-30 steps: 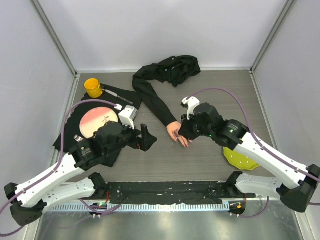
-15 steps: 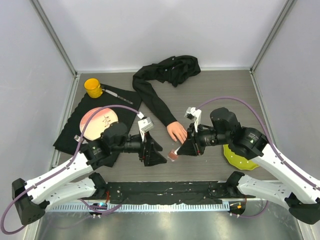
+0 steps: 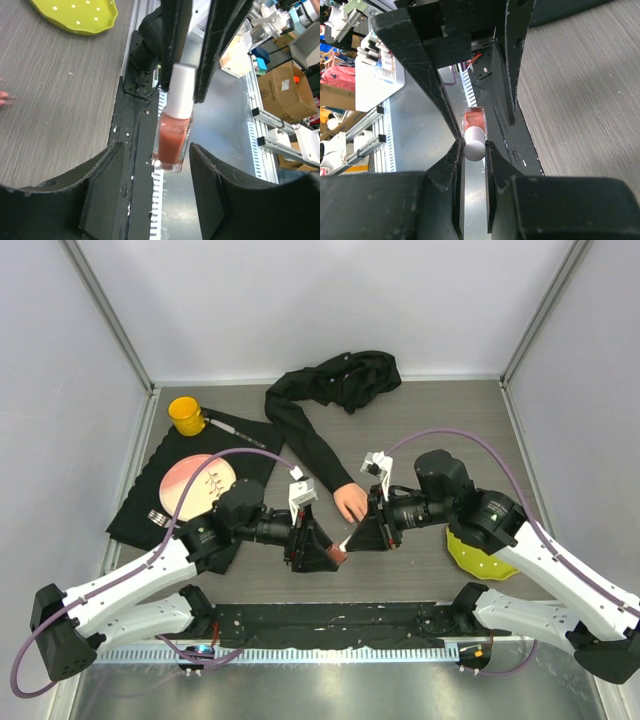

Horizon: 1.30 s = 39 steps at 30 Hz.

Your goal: Paint the nails

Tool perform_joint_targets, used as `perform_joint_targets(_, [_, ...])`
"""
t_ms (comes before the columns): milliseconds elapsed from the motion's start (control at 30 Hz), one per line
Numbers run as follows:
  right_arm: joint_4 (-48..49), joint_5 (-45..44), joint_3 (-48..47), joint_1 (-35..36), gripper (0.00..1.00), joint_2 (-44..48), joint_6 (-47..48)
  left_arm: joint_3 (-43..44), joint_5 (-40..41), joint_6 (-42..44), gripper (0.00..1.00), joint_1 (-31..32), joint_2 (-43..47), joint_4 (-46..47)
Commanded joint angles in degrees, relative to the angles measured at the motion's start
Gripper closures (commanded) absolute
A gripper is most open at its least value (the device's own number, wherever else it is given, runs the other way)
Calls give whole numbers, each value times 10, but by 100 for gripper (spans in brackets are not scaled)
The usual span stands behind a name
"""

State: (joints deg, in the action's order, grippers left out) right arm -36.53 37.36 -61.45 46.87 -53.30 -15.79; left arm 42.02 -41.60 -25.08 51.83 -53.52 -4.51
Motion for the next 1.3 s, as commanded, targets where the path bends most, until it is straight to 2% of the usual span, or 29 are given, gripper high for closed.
perform_joint_targets(0, [43,25,-10,3,99,-9,-13,15,-35,-1,44,-2,0,43])
perform_joint_targets(300, [66,31,-6,5,99,-21,-23,13,-55,-8,57,-2,9,56])
perform_joint_targets(367, [67,31,-4,7,99,-23,-22,12,-52,-8,65,-2,12,56])
perform_joint_targets(467, [68,29,-4,9,99,-27,-23,13,-49,-8,70,-2,16,59])
perform_joint_targets(533, [68,25,-5,9,99,-28,-27,16,-34,-6,88,-1,21,51])
perform_joint_targets(600, [66,-12,-9,9,98,-28,-37,19,-10,2,100,-2,31,33])
perform_joint_targets(633, [58,-41,-13,9,83,-30,-54,23,30,14,100,-1,36,13])
perform_joint_targets(667, [35,-75,-19,9,73,-34,-64,24,49,19,100,-2,41,4])
perform_joint_targets(700, [26,-162,-29,9,66,-37,-79,25,67,24,100,-2,55,-4])
perform_joint_targets(733, [19,-198,-31,9,55,-40,-126,25,87,34,100,-2,62,-17])
perform_joint_targets(800, [40,-240,-21,9,50,-40,-171,20,140,40,100,-2,88,-16])
perform_joint_targets(867, [97,-242,-6,12,45,-37,-222,14,185,49,100,-1,100,-16])
perform_joint_targets(933, [112,-273,-6,22,39,-44,-239,13,209,55,100,-1,113,-24])
perform_joint_targets(1067, [118,-333,-45,66,39,-66,-253,18,240,72,100,-2,118,-51])
perform_joint_targets(1267, [117,-358,-96,104,42,-119,-251,10,256,79,100,-1,129,-60])
